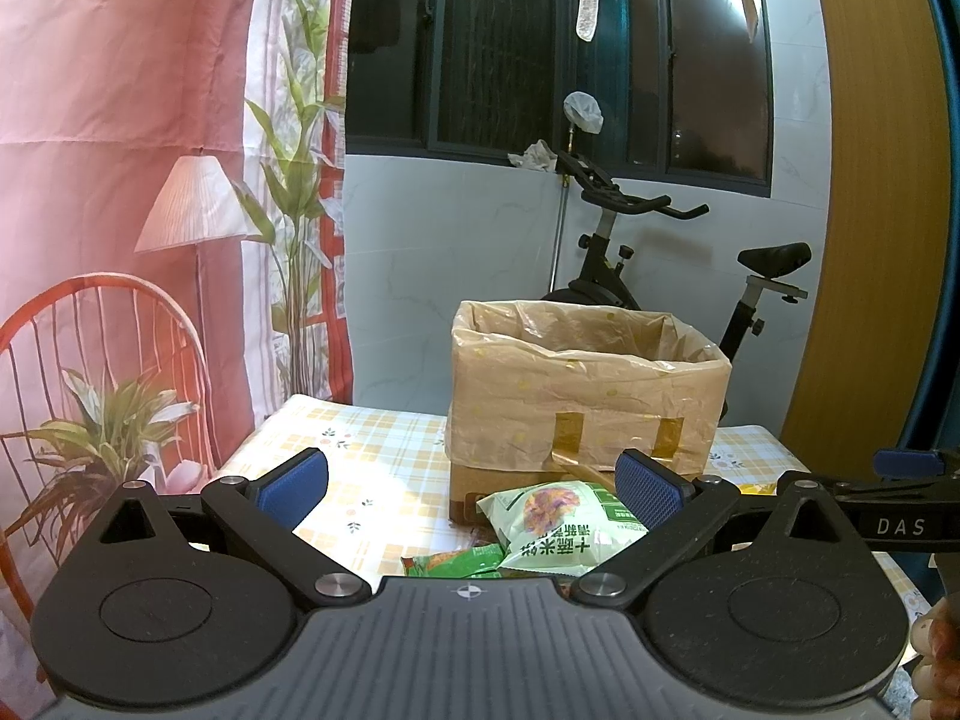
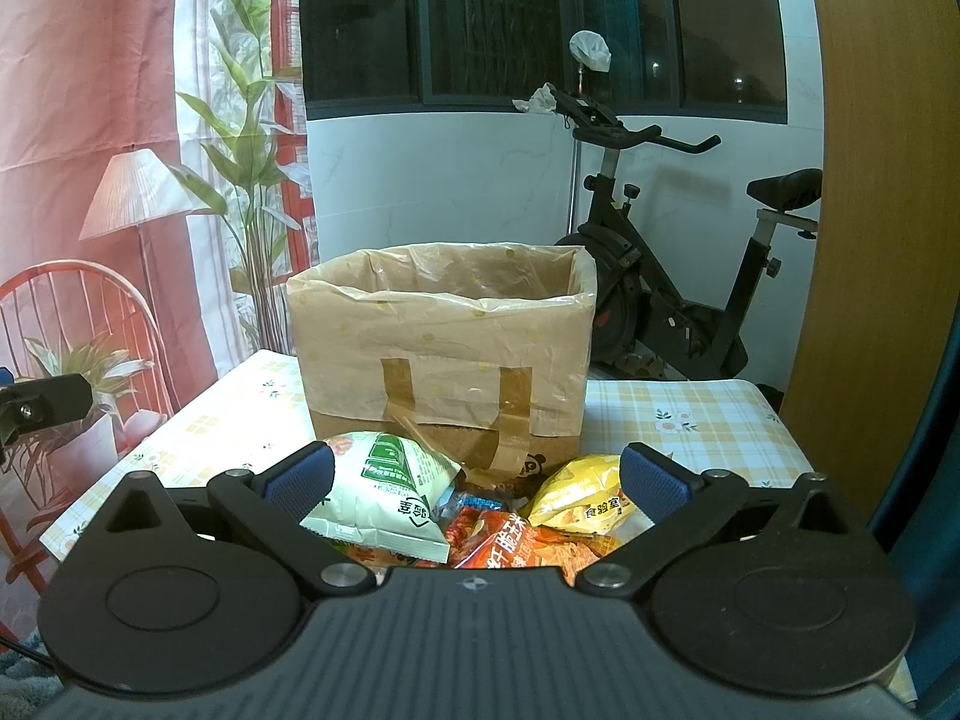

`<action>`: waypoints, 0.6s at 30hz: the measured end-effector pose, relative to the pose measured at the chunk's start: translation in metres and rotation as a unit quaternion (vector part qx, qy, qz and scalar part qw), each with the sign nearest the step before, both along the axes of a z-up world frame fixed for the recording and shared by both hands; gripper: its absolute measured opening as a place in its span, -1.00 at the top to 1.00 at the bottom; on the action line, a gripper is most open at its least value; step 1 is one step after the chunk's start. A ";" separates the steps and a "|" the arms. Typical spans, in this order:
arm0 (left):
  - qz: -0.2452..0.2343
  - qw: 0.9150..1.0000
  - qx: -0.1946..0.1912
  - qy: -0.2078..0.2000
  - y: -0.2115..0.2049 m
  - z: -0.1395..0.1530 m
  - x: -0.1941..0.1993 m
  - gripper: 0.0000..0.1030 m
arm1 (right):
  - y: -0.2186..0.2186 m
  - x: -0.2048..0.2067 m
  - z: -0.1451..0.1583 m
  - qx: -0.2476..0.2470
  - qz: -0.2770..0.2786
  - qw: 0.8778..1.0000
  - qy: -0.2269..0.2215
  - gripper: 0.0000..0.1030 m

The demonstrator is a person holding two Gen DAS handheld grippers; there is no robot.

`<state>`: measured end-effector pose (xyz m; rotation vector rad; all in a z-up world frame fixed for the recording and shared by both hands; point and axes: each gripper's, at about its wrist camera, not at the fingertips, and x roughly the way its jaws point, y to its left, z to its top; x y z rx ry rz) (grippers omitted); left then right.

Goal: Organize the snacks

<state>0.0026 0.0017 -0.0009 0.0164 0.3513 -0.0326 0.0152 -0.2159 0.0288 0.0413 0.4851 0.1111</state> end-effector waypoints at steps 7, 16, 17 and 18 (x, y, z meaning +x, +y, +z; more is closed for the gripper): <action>0.000 1.000 -0.004 0.003 0.000 -0.003 0.000 -0.99 | -0.001 0.000 -0.002 0.001 0.000 1.000 0.001 -1.00; 0.011 1.000 -0.012 0.008 0.013 -0.008 0.023 -0.99 | -0.004 0.009 -0.005 0.007 0.003 1.000 -0.013 -1.00; 0.013 1.000 -0.011 0.001 0.016 -0.010 0.028 -0.99 | -0.007 0.010 -0.004 0.007 0.003 0.999 -0.034 -1.00; 0.015 1.000 -0.010 -0.001 0.018 -0.013 0.034 -0.99 | -0.009 0.012 -0.004 0.003 -0.003 0.998 -0.058 -1.00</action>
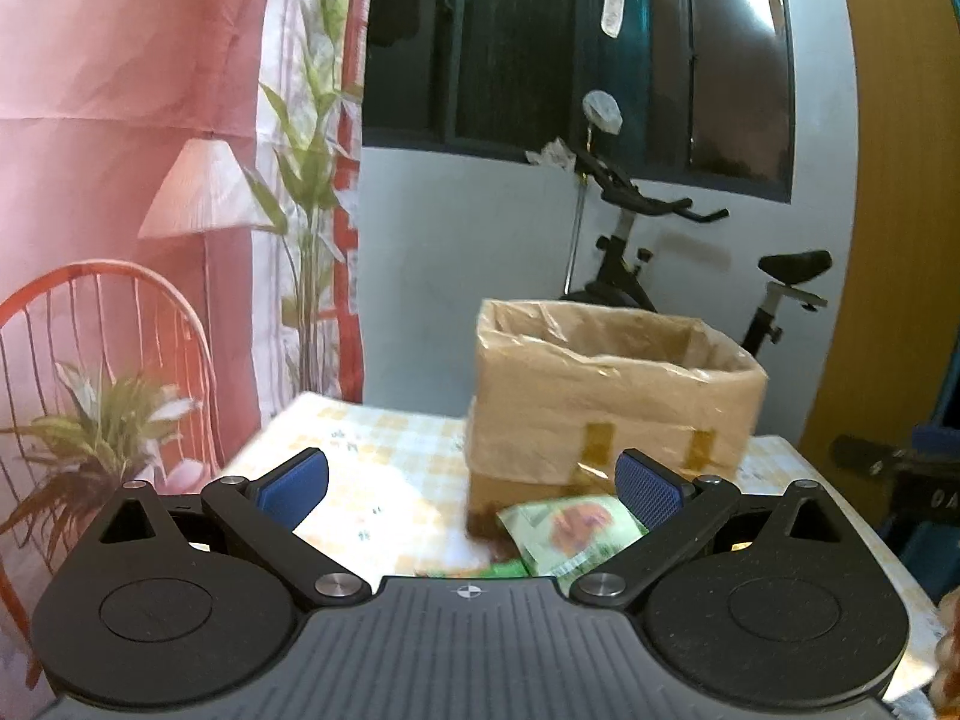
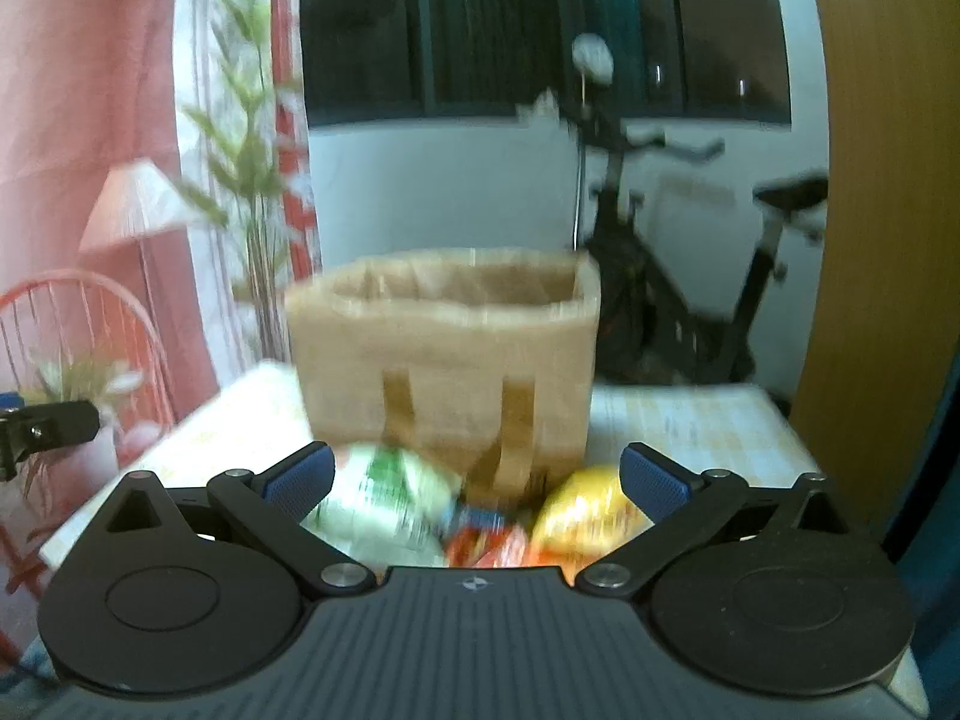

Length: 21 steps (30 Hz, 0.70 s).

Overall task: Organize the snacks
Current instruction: 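Lower the left tool to the red candy packet and close on it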

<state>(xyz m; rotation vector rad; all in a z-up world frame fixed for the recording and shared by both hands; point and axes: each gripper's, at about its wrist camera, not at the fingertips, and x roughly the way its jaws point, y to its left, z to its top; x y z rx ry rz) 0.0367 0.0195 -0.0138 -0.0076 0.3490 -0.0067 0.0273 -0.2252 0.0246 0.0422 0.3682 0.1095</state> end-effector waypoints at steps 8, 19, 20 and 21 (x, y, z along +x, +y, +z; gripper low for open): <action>-0.020 0.995 -0.009 0.101 -0.006 -0.065 0.040 -0.87 | -0.005 0.035 -0.044 -0.004 -0.039 0.999 -0.006 -1.00; -0.056 0.960 -0.051 0.269 -0.011 -0.136 0.072 -0.62 | -0.005 0.036 -0.103 -0.006 -0.038 0.997 0.062 -1.00; -0.056 0.955 -0.058 0.284 -0.009 -0.139 0.075 -0.61 | -0.005 0.037 -0.106 -0.006 -0.036 0.997 0.065 -1.00; -0.055 0.951 -0.066 0.297 -0.008 -0.144 0.078 -0.59 | -0.005 0.038 -0.108 -0.005 -0.035 0.997 0.069 -1.00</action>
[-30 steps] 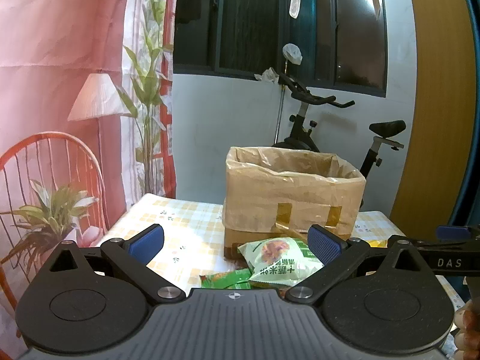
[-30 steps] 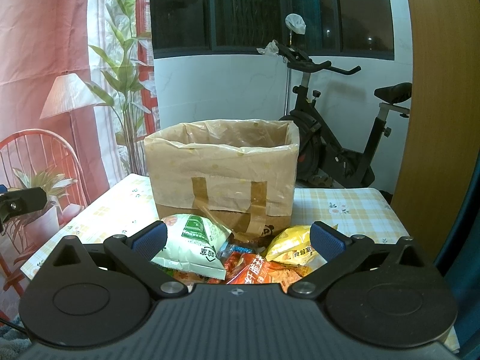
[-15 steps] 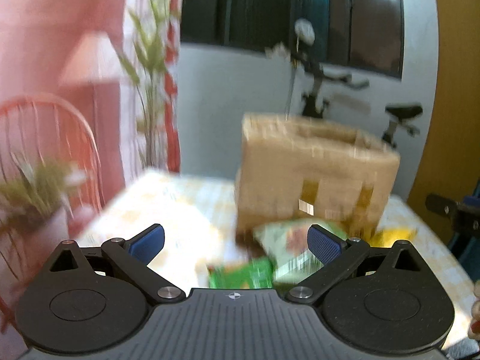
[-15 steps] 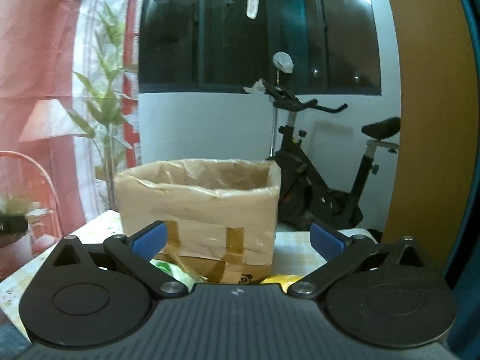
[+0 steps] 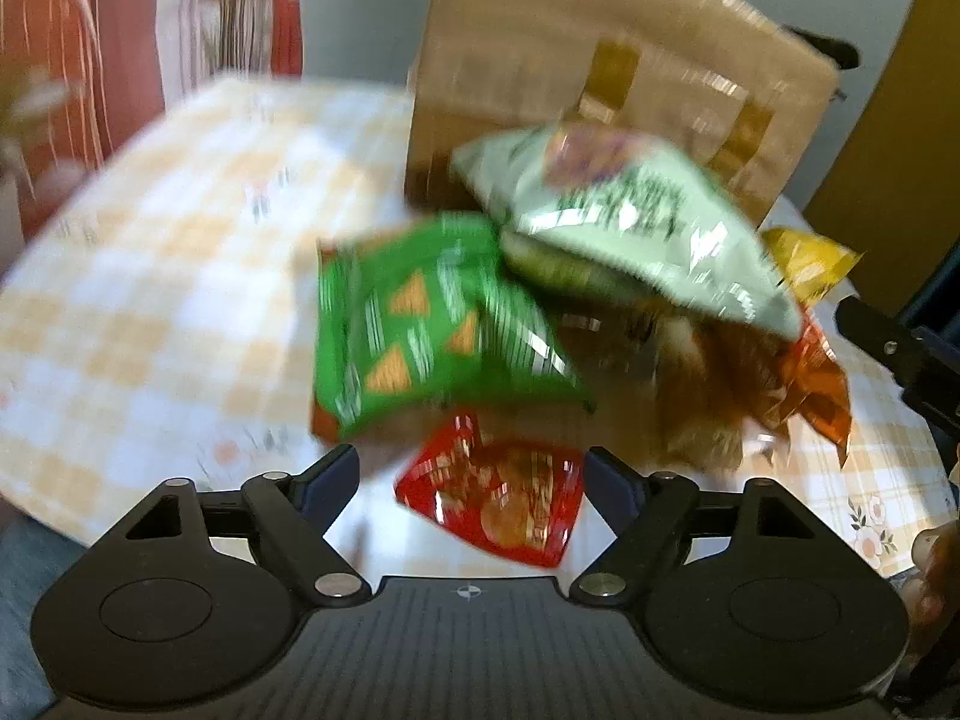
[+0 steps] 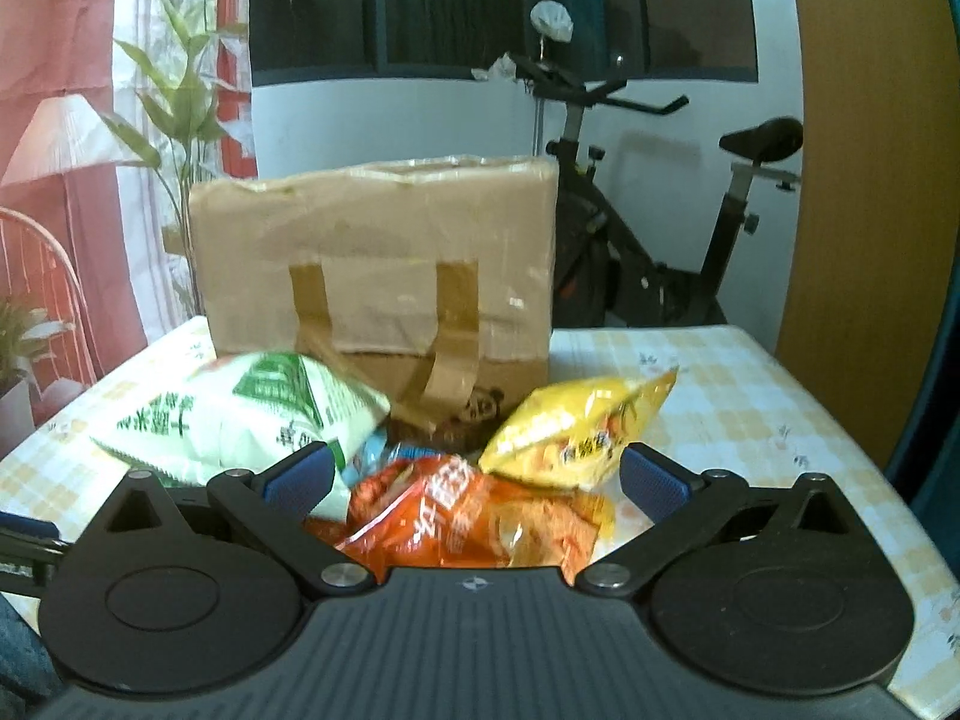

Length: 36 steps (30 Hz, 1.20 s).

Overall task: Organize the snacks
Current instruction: 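Lower the left tool to the red candy packet and close on it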

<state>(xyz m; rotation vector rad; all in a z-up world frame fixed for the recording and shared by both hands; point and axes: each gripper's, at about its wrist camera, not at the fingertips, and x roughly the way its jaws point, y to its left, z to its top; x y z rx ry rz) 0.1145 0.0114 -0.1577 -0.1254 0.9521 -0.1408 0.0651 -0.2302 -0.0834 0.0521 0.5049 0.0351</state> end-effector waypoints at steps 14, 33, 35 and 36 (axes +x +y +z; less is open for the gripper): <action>0.035 0.998 -0.016 0.049 0.002 -0.042 0.041 -0.60 | -0.007 0.004 -0.015 0.016 -0.001 1.000 0.024 -1.00; 0.016 0.998 0.018 0.060 -0.010 -0.043 0.033 -0.77 | -0.011 0.006 -0.021 0.028 -0.004 0.999 0.035 -1.00; 0.000 0.998 0.038 0.056 -0.021 -0.045 0.030 -0.86 | -0.009 0.006 -0.021 0.026 -0.001 0.999 0.036 -1.00; -0.009 0.997 0.050 0.052 -0.026 -0.047 0.028 -0.92 | -0.009 0.006 -0.021 0.024 0.000 0.999 0.036 -1.00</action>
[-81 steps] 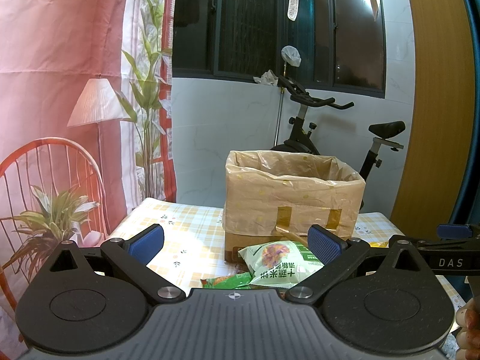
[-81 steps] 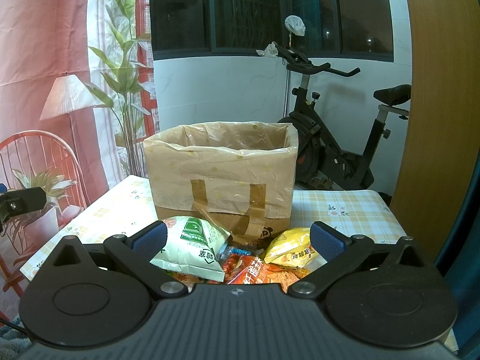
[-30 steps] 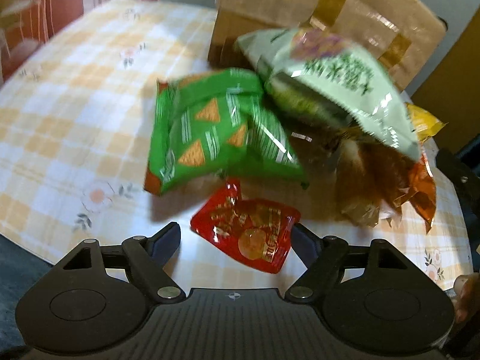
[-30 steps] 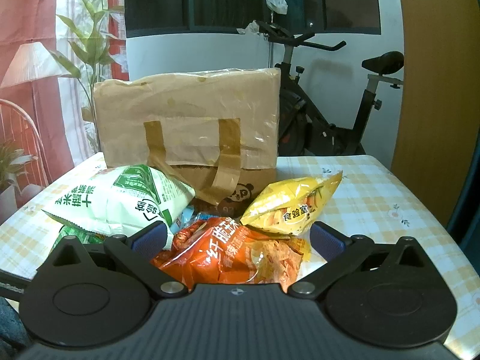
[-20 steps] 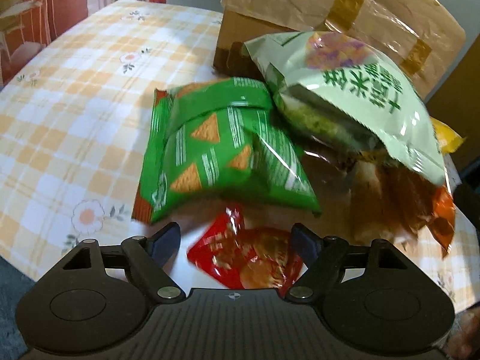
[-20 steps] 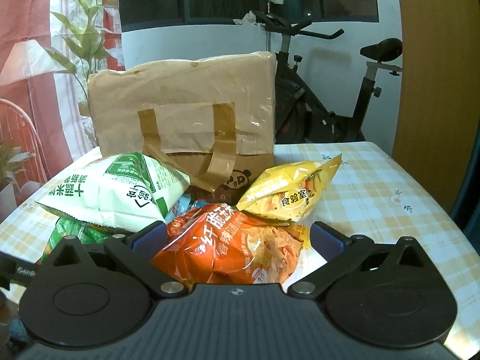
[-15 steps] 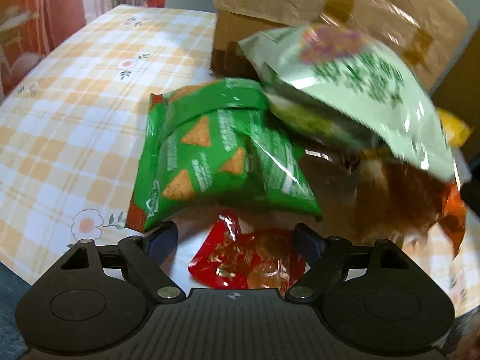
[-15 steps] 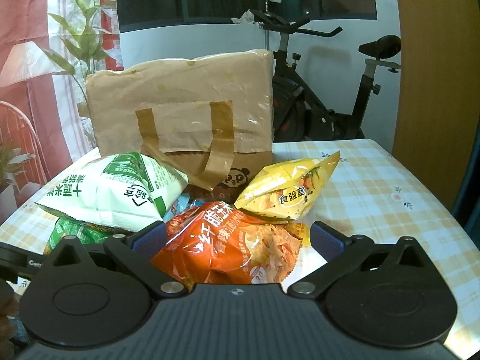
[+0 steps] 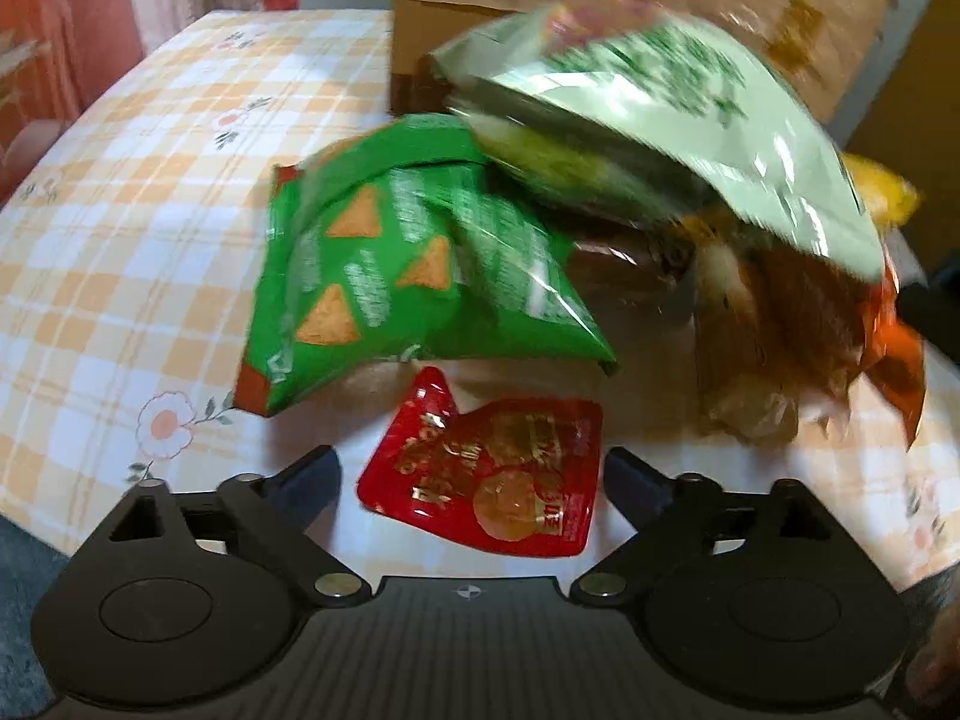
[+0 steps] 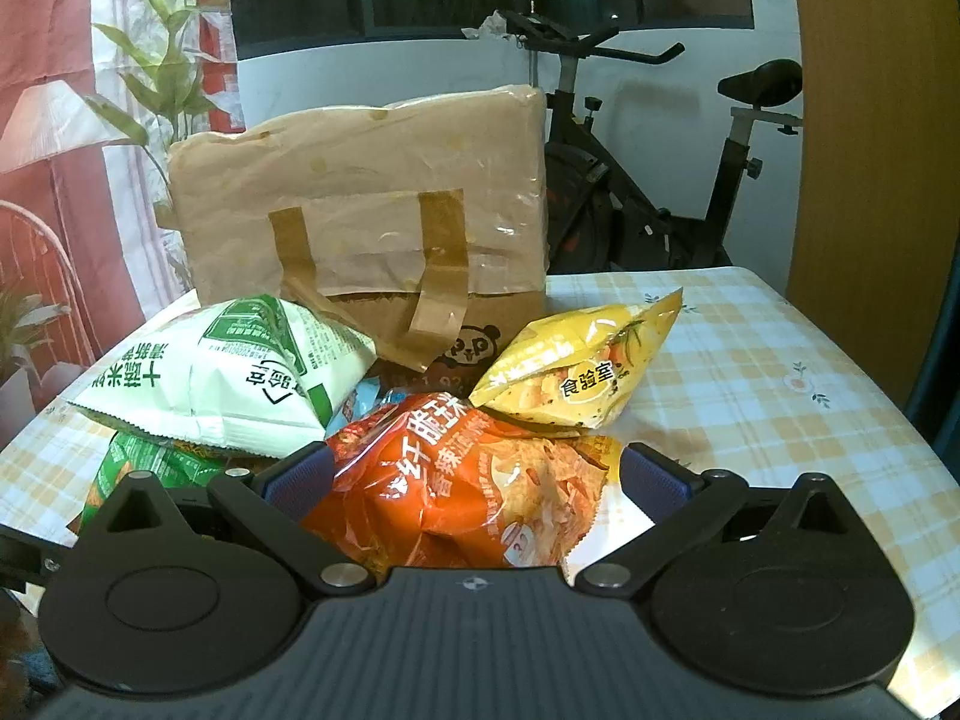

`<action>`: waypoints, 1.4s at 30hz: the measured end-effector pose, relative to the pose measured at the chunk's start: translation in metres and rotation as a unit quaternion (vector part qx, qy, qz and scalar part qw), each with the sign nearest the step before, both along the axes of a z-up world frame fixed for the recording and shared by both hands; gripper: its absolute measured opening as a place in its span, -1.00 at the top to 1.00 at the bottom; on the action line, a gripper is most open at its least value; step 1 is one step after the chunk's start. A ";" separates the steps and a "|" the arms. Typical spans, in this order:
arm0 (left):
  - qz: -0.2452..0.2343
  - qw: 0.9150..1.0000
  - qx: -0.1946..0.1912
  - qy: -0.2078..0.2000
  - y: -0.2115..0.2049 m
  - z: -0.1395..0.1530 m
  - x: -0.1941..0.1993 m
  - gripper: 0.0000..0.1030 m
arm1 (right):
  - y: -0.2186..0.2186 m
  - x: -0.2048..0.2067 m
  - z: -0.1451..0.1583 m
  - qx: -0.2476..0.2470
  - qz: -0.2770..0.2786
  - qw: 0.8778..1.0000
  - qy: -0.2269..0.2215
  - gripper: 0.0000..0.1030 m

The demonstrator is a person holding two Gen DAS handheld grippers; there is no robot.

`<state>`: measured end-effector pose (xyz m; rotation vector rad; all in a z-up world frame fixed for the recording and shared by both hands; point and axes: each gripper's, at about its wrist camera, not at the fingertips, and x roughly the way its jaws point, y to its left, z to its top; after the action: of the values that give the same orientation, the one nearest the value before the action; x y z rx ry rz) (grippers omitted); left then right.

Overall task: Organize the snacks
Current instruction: 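Lower the left tool to the red candy packet and close on it, then lift the red packet with the left tool while the right tool grasps the orange chip bag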

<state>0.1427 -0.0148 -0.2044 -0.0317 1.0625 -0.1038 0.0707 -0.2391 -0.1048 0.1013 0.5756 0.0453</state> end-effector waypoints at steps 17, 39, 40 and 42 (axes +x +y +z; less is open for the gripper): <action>0.038 0.999 0.001 -0.039 0.026 0.013 -0.007 0.27 | -0.001 -0.003 0.004 0.002 0.001 1.000 -0.006 -1.00; 0.031 0.990 -0.017 -0.138 0.027 0.060 -0.050 0.27 | 0.042 -0.006 -0.012 -0.139 0.077 0.987 -0.003 -0.99; 0.032 0.990 -0.016 -0.140 0.027 0.060 -0.050 0.27 | 0.049 -0.007 -0.016 -0.167 0.086 0.982 -0.008 -1.00; 0.034 0.989 -0.016 -0.144 0.028 0.061 -0.050 0.27 | 0.057 -0.007 -0.023 -0.204 0.095 0.974 -0.018 -1.00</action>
<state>0.0925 0.0129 -0.1430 -0.0792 0.7707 -0.0619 0.0638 -0.1819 -0.1275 -0.3544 0.5467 0.1127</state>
